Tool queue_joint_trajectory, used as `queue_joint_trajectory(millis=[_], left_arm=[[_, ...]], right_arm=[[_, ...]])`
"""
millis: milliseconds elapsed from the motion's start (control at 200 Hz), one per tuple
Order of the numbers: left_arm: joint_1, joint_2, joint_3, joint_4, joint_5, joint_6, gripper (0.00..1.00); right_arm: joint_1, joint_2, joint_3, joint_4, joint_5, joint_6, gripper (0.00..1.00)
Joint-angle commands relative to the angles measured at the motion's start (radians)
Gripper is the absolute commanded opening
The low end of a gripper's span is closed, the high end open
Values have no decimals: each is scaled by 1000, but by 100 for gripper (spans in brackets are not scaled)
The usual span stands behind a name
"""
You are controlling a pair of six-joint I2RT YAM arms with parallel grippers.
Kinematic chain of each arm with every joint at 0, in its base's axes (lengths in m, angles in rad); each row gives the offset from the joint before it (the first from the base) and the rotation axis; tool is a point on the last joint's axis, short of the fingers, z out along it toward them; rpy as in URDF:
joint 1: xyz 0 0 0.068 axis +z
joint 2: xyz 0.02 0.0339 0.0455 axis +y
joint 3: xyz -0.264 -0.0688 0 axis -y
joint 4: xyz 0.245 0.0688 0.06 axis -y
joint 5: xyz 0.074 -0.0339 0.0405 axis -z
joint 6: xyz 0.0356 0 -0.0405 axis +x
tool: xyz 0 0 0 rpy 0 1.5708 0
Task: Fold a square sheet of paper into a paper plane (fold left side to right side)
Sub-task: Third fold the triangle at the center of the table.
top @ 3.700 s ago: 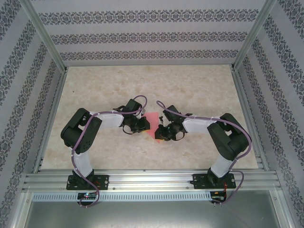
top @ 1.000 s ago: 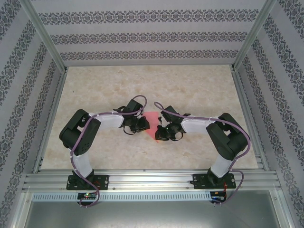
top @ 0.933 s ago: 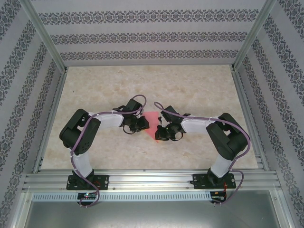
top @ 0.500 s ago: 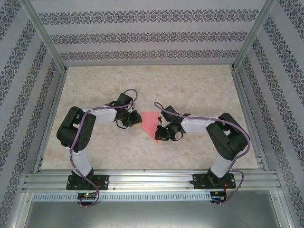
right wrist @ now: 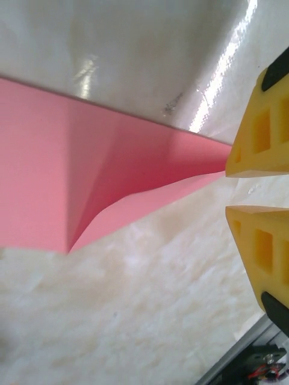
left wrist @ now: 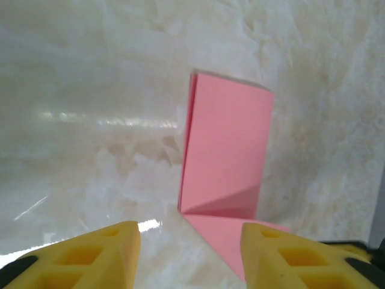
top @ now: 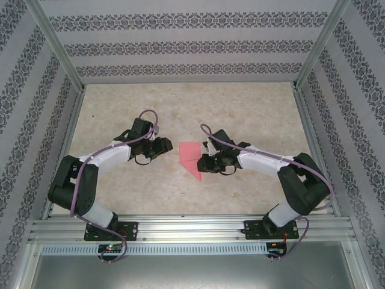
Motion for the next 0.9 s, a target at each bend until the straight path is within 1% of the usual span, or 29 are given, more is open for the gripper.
queue_joint_trajectory(millis=[0, 150, 315, 425, 669, 894], left_arm=[[-39, -22, -58, 100, 59, -82, 53], [-79, 6, -89, 164, 56, -133, 56], [-109, 68, -87, 212, 57, -156, 56], [-119, 96, -73, 218, 57, -158, 56], [-137, 126, -45, 213, 58, -156, 57], [-155, 152, -14, 204, 56, -158, 57]], right_arm=[[-6, -26, 32, 27, 4, -32, 21], [9, 16, 49, 61, -27, -19, 21], [7, 73, 72, 55, 8, -23, 21], [5, 118, 97, 35, 26, -28, 21], [-5, 187, 139, -41, 126, -46, 20], [-9, 212, 148, -62, 153, -51, 20]])
